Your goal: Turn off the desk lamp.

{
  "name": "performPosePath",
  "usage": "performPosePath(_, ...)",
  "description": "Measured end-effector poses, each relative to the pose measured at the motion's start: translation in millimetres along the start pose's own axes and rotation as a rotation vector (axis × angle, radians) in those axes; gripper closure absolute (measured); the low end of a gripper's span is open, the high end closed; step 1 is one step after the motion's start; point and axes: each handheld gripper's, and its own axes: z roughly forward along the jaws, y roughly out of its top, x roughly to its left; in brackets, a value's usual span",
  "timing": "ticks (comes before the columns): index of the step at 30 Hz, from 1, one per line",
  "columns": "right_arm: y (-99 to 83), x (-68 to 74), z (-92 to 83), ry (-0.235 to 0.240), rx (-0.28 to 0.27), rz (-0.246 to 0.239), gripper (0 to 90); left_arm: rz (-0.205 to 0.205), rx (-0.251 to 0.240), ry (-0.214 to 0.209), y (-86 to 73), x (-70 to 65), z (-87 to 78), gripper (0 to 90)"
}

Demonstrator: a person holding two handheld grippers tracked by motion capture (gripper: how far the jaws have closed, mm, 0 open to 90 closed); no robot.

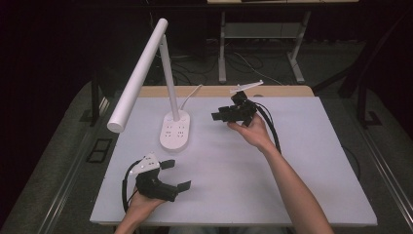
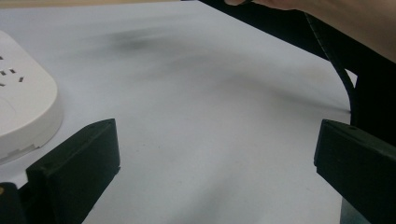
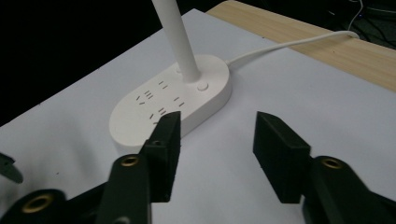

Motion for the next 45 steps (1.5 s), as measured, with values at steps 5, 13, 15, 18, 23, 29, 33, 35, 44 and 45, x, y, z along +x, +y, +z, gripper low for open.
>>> performPosePath(5, -14.1, 1.6, -21.7, -0.007, -0.004, 0.008, 25.2, 0.002, 0.006, -0.006, 0.1, -1.6, 1.5, 0.0)
performPosePath(13, -40.2, 8.3, -55.4, -0.007, -0.006, 0.018, 0.5, 0.003, 0.008, -0.005, -0.1, -2.0, 1.5, 0.0)
performPosePath(15, -46.6, 11.0, -62.8, -0.010, -0.009, 0.016, 0.5, 0.002, 0.007, -0.004, -0.1, -2.2, 1.4, 0.0)
performPosePath(18, -55.3, 15.5, -73.5, -0.023, -0.004, 0.005, 0.5, 0.004, 0.010, -0.003, -0.2, -2.5, 1.3, 0.0)
performPosePath(23, -74.2, 20.7, -90.0, -0.035, -0.031, 0.008, 0.6, 0.001, 0.015, -0.001, -0.3, -2.1, 1.5, 0.0)
performPosePath(29, -106.2, 24.4, -106.7, -0.053, -0.038, 0.029, 0.6, 0.002, 0.012, 0.005, -0.3, -0.5, -0.6, 0.0)
performPosePath(33, -125.6, 25.9, -118.6, -0.069, -0.047, 0.052, 0.6, 0.001, 0.018, 0.006, -0.9, -1.3, 0.1, 0.0)
performPosePath(35, -133.2, 26.8, -125.3, -0.078, -0.060, 0.066, 0.6, 0.003, 0.019, 0.005, -1.1, -2.0, 0.4, 0.0)
performPosePath(44, -170.1, 29.9, -144.6, -0.103, -0.093, 0.115, 0.6, 0.003, 0.023, 0.004, -2.0, -3.2, -0.1, 0.0)
performPosePath(45, -175.0, 30.8, -145.5, -0.105, -0.094, 0.127, 0.6, 0.003, 0.023, 0.004, -2.0, -3.1, -0.3, 0.0)
